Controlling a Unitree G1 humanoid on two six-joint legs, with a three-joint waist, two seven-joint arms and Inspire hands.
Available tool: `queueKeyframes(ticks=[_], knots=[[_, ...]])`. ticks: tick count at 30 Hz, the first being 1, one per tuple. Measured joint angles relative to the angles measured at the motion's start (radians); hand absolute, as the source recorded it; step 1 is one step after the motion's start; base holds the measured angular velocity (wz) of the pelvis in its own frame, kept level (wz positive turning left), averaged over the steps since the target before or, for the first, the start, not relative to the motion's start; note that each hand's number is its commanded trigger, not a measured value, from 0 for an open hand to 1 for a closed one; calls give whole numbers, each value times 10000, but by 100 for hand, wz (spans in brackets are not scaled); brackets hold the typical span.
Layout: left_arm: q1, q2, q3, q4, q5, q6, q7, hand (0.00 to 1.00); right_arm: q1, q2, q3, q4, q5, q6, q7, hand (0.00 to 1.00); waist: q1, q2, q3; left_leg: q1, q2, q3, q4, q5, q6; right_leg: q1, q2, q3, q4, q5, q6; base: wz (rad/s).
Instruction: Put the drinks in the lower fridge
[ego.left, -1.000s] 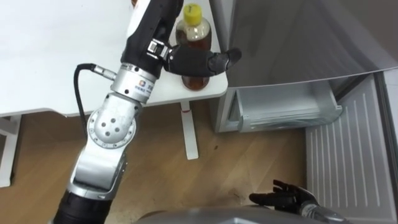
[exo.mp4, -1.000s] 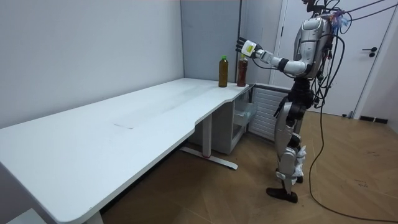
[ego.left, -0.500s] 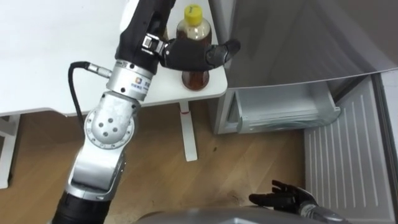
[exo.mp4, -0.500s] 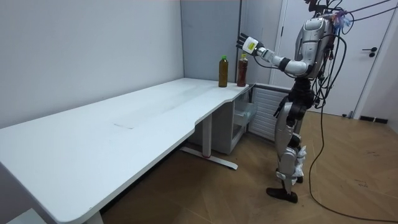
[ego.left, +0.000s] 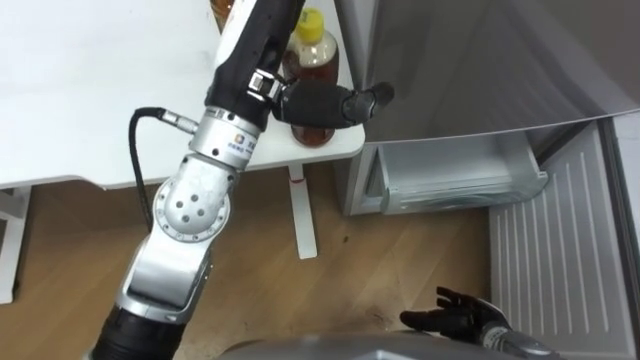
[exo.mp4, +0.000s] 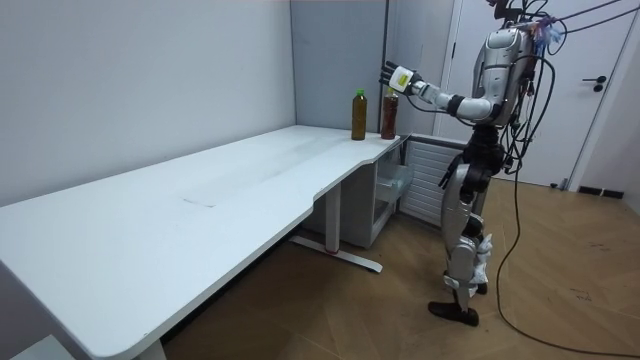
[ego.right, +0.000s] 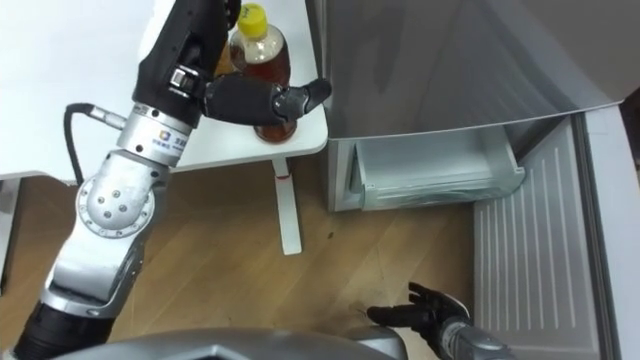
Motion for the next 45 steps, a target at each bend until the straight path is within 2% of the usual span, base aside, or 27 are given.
queueKeyframes(ticks=[3,8,31,35,38,45], knots=[[0,-1,1,249,1,-195,134,0,-1,-16,1,1,0,-2,-6,0,8,39,4,22,2,1,1,0,0,6,0,1,7,2,-4,0],[1,18,0,650,1,-193,191,0,-1,-19,5,3,1,0,-98,0,20,75,3,37,18,-19,-13,-5,-9,-11,14,2,17,11,-18,0],[7,209,-1,681,7,-195,212,0,-1,-13,12,4,2,-14,-124,0,21,64,7,39,16,-18,-13,-5,-10,2,14,14,11,13,-20,0],[217,209,-8,777,-31,-234,317,0,2,3,16,-4,3,-20,-216,0,31,60,6,22,17,-9,-17,-5,-10,-33,14,13,14,12,-20,0],[321,216,-6,1283,-91,-428,324,0,1,-5,110,-50,3,-12,-215,0,66,54,2,30,21,15,-23,-6,-10,-1,17,25,17,12,-20,0],[413,250,17,1683,-99,-406,254,0,-10,-32,212,-94,-13,35,-185,0,82,42,-11,-8,24,20,-27,-6,-11,-37,17,35,26,12,-20,0]])
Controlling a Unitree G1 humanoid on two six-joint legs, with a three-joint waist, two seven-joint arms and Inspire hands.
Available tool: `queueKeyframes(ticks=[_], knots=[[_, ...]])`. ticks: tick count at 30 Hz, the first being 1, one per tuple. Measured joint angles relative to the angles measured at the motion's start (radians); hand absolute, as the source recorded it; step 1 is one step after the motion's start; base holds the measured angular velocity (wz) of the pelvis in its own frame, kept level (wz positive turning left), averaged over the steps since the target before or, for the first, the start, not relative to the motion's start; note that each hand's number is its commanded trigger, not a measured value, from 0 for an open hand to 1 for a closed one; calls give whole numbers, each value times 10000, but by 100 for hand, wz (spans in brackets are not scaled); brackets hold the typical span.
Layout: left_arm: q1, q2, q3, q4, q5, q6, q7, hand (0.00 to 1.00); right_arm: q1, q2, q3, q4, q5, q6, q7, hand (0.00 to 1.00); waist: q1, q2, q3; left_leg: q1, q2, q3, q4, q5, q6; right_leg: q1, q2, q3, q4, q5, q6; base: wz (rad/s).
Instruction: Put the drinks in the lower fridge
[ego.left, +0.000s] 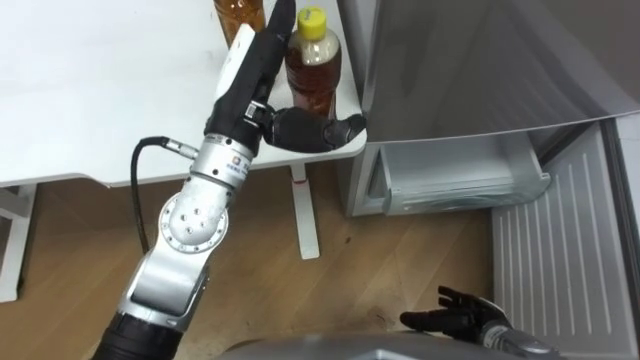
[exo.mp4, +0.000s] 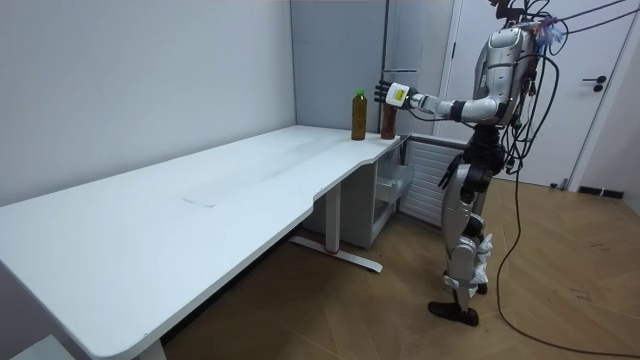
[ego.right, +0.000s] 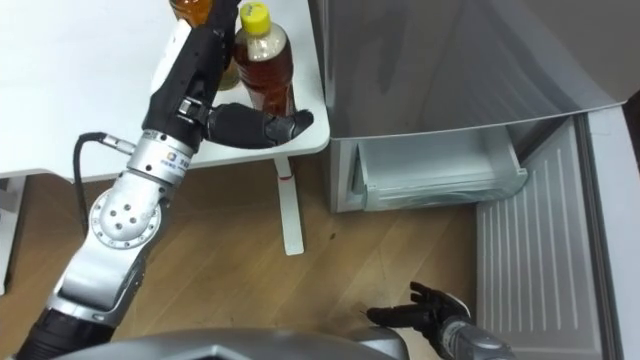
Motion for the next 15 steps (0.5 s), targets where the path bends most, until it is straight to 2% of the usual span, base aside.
queueKeyframes(ticks=[15], knots=[[145,27,17,282,-257,13,-159,0,11,4,-1,3,32,58,4,0,-7,-13,-27,51,12,105,-31,-1,-1,-47,2,42,9,0,0,0]])
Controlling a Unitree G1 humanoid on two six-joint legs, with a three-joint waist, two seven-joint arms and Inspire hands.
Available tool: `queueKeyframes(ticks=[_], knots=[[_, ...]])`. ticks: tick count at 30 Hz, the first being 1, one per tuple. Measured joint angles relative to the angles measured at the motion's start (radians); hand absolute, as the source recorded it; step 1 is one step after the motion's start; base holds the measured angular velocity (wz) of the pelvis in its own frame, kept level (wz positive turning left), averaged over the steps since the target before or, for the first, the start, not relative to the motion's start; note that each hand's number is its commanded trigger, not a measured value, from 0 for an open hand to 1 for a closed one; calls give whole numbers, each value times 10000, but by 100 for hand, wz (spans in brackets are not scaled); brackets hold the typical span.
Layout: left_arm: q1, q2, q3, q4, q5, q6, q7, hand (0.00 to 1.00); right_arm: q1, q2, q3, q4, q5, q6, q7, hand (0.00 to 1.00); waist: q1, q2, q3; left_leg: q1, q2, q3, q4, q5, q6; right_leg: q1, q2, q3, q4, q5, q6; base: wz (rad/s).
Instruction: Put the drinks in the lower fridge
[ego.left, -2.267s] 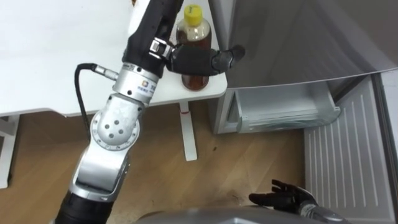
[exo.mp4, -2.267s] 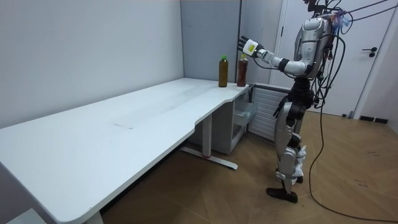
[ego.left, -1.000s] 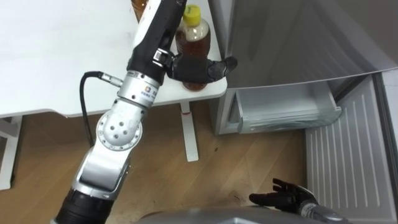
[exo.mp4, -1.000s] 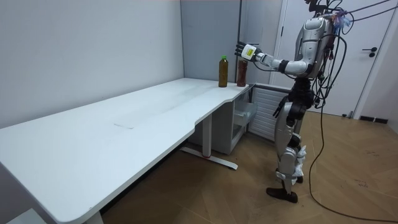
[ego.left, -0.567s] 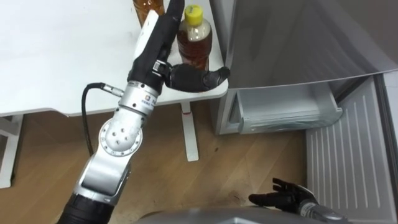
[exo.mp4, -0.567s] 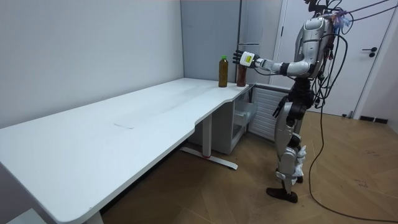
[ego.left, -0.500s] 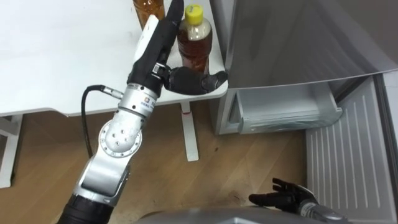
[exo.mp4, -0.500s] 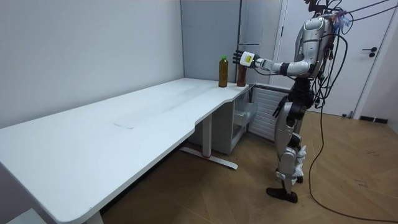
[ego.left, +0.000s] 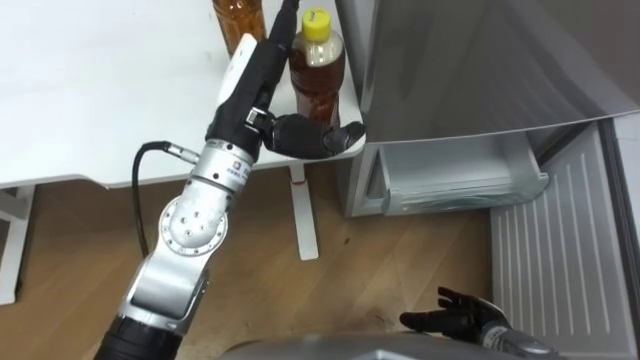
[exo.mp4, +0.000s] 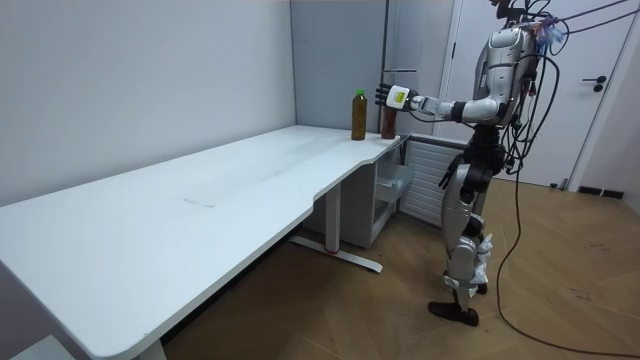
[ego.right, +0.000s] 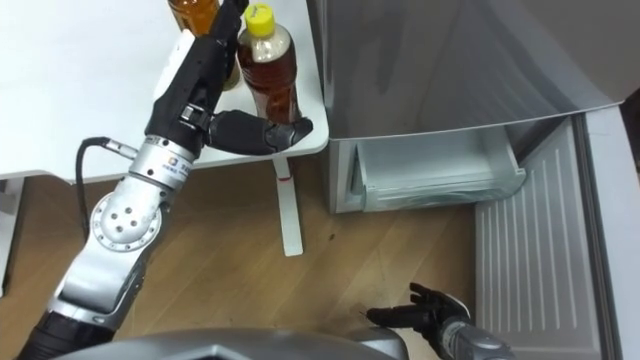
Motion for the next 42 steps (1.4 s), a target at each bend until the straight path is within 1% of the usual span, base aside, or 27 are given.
queueKeyframes(ticks=[9,13,15,20,22,23,26,27,32,36,37,38,39,40,42], knots=[[81,-25,50,106,-172,54,-128,0,3,2,-11,0,-31,18,3,0,29,-30,-10,17,7,101,-8,0,0,-10,0,102,5,0,0,-2],[82,-76,138,221,-940,122,-401,0,46,44,-12,-82,-32,29,-17,0,36,-107,-14,47,6,128,22,0,0,-11,-4,194,5,0,0,-3],[84,-83,150,239,-1351,270,-534,0,54,51,-12,-102,-33,31,-28,0,37,-135,-5,50,5,123,31,0,0,-14,-3,223,9,0,0,0],[84,-94,194,240,-1950,319,-708,0,166,74,-19,-281,-33,27,-114,0,9,-158,6,48,7,102,32,0,0,-18,-3,232,26,0,0,0],[82,-109,244,236,-2165,347,-801,0,206,99,-54,-285,-28,26,-123,0,-2,-236,43,37,9,89,32,0,0,-15,-1,219,27,0,0,0],[80,-141,285,235,-2331,352,-843,0,208,133,-150,-300,-31,26,-125,0,-7,-214,22,22,9,76,29,0,0,-18,2,210,25,0,0,0],[80,-209,410,234,-2789,352,-872,0,207,180,-244,-297,-38,26,-121,0,-31,-252,32,8,11,70,25,-1,0,-19,3,148,22,0,0,0],[79,-256,454,234,-2946,352,-870,0,207,203,-243,-299,-37,25,-123,0,-50,-276,24,-2,11,62,22,-1,0,-13,4,136,22,0,0,0],[28,-302,505,225,-3421,378,-871,0,212,226,-244,-251,-42,31,-123,0,-62,-304,15,-16,6,73,36,-1,0,-26,-5,87,13,1,-1,0],[-237,-461,517,227,-3442,455,-846,0,222,245,-237,-241,-40,34,-139,0,-56,-310,19,-7,8,97,30,-1,-1,-56,-3,103,7,0,-1,0],[-286,-475,517,227,-3445,456,-845,2,223,250,-237,-235,-40,34,-140,0,-59,-309,19,-5,8,100,30,-1,-1,-53,-3,103,6,0,-1,0],[-368,-494,523,231,-3445,456,-845,51,226,263,-243,-217,-39,34,-158,0,-62,-309,19,5,8,101,29,-1,-1,-43,-2,104,5,1,-1,0],[-398,-504,548,234,-3444,458,-844,90,226,276,-243,-218,-39,34,-210,0,-64,-310,20,15,8,105,28,-1,-1,-35,-2,107,5,0,-1,0],[-402,-505,561,235,-3444,463,-844,100,227,284,-245,-216,-39,34,-227,0,-67,-310,20,17,9,106,28,-1,-1,-33,-1,109,5,1,-1,0],[-401,-505,578,237,-3444,493,-833,100,258,291,-289,-217,-38,34,-250,0,-66,-310,23,16,9,106,28,-1,-1,-34,0,109,5,1,-1,0]])
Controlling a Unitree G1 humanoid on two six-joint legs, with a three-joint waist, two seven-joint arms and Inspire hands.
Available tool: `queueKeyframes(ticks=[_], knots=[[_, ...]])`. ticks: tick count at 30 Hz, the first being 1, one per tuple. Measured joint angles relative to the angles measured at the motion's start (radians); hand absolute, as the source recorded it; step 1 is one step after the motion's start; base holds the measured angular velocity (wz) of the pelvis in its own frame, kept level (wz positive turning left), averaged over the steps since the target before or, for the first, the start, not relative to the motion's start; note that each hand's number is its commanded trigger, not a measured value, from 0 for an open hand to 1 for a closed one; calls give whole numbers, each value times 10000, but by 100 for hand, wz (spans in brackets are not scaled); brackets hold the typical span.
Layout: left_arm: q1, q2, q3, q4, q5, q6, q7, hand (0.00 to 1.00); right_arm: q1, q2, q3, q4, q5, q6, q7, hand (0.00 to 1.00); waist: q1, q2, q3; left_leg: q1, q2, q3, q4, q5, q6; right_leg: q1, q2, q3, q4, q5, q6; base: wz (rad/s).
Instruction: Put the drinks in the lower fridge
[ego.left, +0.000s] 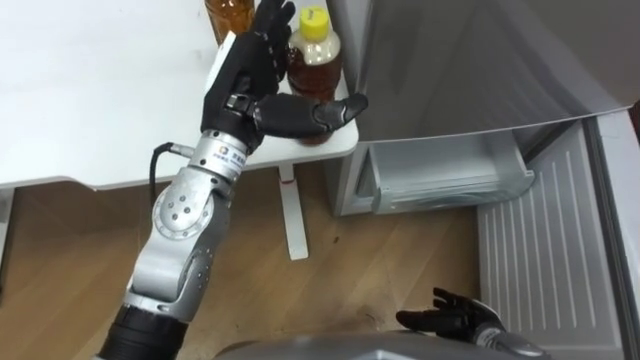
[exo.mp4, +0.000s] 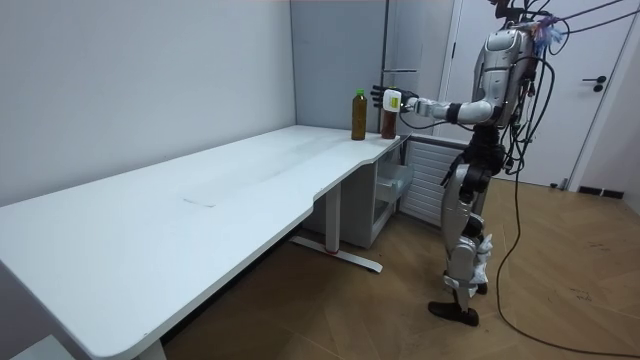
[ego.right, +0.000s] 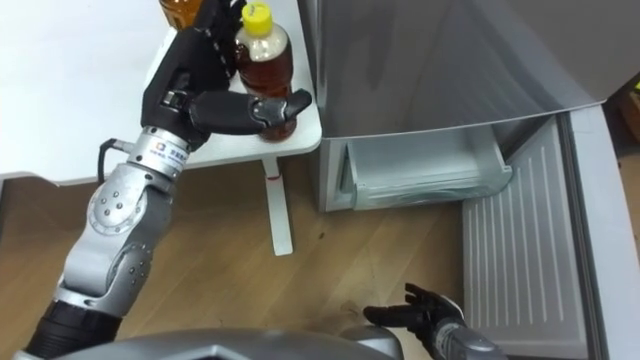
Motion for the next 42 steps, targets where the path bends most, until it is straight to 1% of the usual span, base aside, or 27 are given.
queueKeyframes(ticks=[7,9,11,17,20,23,25,28,34,37,38,39,40,41,42], knots=[[-12,-3,39,15,-25,6,127,100,18,36,-11,-5,10,7,-196,0,3,19,13,-1,1,-3,-23,-2,-2,12,2,-1,0,1,-1,0],[-13,-4,42,23,-14,28,248,100,29,34,-10,-63,18,3,-228,0,1,49,45,-8,3,0,-34,-7,-9,16,5,-7,-1,1,-1,0],[-14,6,-8,24,0,23,260,100,67,26,0,-161,28,4,-268,0,8,73,55,-10,3,6,-35,-8,-10,5,5,-10,-2,1,-1,0],[-13,-5,-112,23,109,11,277,100,81,20,12,-188,42,70,-315,0,25,124,29,21,7,35,-28,-10,-14,13,5,5,-15,1,-1,0],[-16,-18,-211,52,208,53,274,100,73,7,64,-194,71,129,-322,0,21,165,26,19,11,36,-22,-10,-14,15,6,4,-13,1,-1,0],[-15,-5,-209,61,276,109,267,100,88,-12,64,-203,99,159,-325,0,10,239,-18,30,14,37,-23,-10,-14,21,8,5,-10,1,-2,0],[-21,-5,-209,61,285,150,257,100,83,-16,71,-204,100,208,-329,0,5,261,-32,35,16,37,-21,-10,-14,23,9,3,-2,2,-3,0],[-54,0,-204,61,291,211,255,100,68,-13,78,-197,106,216,-329,0,9,261,-30,38,21,37,-10,-10,-15,26,10,-2,5,6,-9,0],[-148,7,-212,78,334,252,238,100,76,-13,82,-261,101,219,-321,0,-9,256,8,21,21,33,-16,-11,-16,19,12,-5,11,6,-10,0],[-190,5,-213,78,331,251,230,100,97,-17,85,-463,84,281,-312,0,-8,230,38,6,23,31,-37,-14,-20,-7,16,-10,11,6,-10,0],[-210,15,-211,78,268,251,218,100,64,-23,80,-468,84,329,-286,0,-7,219,53,-7,25,31,-52,-15,-21,-10,19,-8,13,6,-10,0],[-228,10,-208,78,204,251,208,100,50,-29,76,-467,82,335,-262,0,-7,257,30,-11,24,36,-60,-14,-21,-14,19,0,14,6,-10,0],[-250,-12,-194,77,42,252,175,100,19,-46,75,-458,42,346,-191,0,-4,190,76,-23,22,34,-79,-14,-21,-36,20,15,14,6,-10,0],[-268,19,-193,78,-244,254,129,100,-3,-51,75,-459,22,354,-142,0,-6,232,52,-25,22,36,-66,-14,-21,-63,19,17,13,6,-10,0],[-268,24,-182,83,-395,256,72,100,-14,-50,77,-459,13,357,-114,0,-8,170,90,-25,22,35,-65,-14,-21,-72,19,18,13,6,-10,0]])
